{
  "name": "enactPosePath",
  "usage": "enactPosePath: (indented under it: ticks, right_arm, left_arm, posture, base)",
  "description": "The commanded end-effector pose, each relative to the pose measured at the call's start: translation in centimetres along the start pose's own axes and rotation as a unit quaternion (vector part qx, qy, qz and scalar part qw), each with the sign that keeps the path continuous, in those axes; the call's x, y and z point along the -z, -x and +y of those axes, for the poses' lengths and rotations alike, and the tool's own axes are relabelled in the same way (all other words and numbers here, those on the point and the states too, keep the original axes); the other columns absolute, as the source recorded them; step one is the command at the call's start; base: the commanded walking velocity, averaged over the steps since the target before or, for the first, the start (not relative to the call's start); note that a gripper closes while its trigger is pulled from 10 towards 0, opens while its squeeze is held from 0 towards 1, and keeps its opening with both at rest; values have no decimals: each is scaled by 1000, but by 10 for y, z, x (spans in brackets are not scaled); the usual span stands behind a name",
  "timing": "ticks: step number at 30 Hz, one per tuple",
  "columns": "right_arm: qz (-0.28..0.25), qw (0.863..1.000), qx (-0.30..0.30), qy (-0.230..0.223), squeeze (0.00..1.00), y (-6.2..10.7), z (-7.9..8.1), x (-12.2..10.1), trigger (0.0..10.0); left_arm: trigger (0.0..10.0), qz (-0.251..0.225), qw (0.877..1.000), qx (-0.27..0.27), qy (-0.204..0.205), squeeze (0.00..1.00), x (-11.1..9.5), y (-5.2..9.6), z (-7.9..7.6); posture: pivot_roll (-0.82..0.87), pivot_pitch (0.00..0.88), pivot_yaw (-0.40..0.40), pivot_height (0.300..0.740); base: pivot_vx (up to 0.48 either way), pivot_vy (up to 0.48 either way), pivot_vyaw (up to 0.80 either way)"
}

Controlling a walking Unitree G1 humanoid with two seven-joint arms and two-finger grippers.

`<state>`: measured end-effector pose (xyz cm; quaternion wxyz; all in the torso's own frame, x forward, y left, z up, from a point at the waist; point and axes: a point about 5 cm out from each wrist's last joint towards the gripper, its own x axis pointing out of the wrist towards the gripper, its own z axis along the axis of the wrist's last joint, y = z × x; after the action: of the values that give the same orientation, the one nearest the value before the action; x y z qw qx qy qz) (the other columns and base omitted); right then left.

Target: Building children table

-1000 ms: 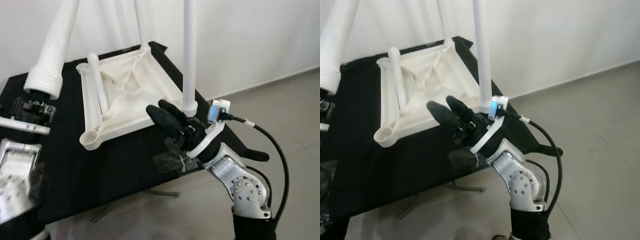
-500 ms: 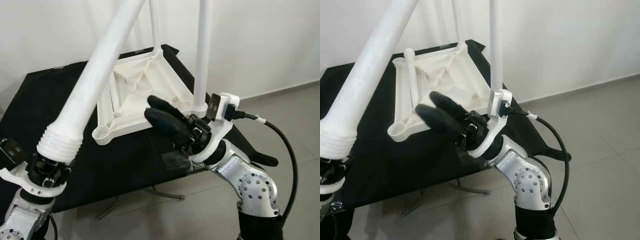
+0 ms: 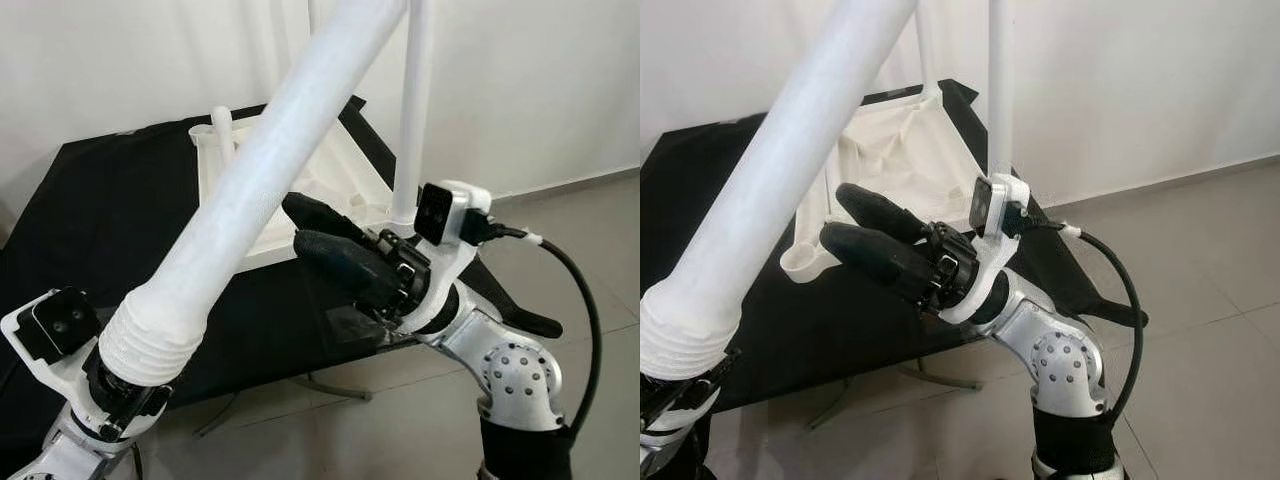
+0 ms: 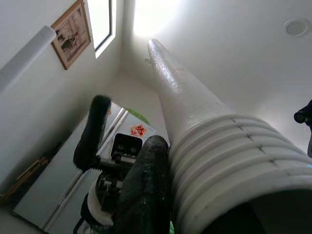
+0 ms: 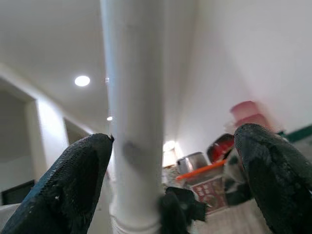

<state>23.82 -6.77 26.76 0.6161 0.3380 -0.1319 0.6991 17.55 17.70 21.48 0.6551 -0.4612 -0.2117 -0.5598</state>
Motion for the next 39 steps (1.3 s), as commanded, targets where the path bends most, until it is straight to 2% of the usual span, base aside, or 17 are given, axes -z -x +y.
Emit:
enactPosePath:
  ticks: [1,8,12,26,27,28,39]
  right_arm:
    - [3,999,-39,-11,0,-8,5,2,10000]
    - [11,997,-81,-9,0,-21,4,0,10000]
    - [6,996,-91,-2,0,-32,-1,-2,10000]
    - [-8,993,-114,1,0,-42,-5,-8,10000]
    - [-10,993,-116,1,0,-43,-5,-9,2353]
    - [-14,993,-120,-1,0,-43,-5,-10,0]
    - [-14,991,-131,-3,0,-44,-4,-10,0]
  left_arm:
    - [10000,6,1000,15,-1,0,0,-3,-4]
    - [10000,13,1000,26,6,0,5,-7,-5]
    - [10000,42,998,37,23,0,15,-11,-7]
    - [10000,74,995,45,52,0,32,-17,-8]
    - [10000,74,995,45,52,0,32,-18,-8]
    - [10000,76,995,44,54,0,34,-18,-8]
    - [10000,82,994,42,55,0,37,-18,-7]
  posture:
    - [-80,49,71,740]
    - [-76,44,70,740]
    - [-72,40,70,740]
    - [-72,38,72,740]
    - [-73,36,75,740]
    - [-75,34,76,740]
    - [-75,33,75,740]
  base:
    - [0,0,0]
    - [0,0,0]
    - [0,0,0]
    - [0,0,0]
    - [0,0,0]
    - [0,0,0]
    - [0,0,0]
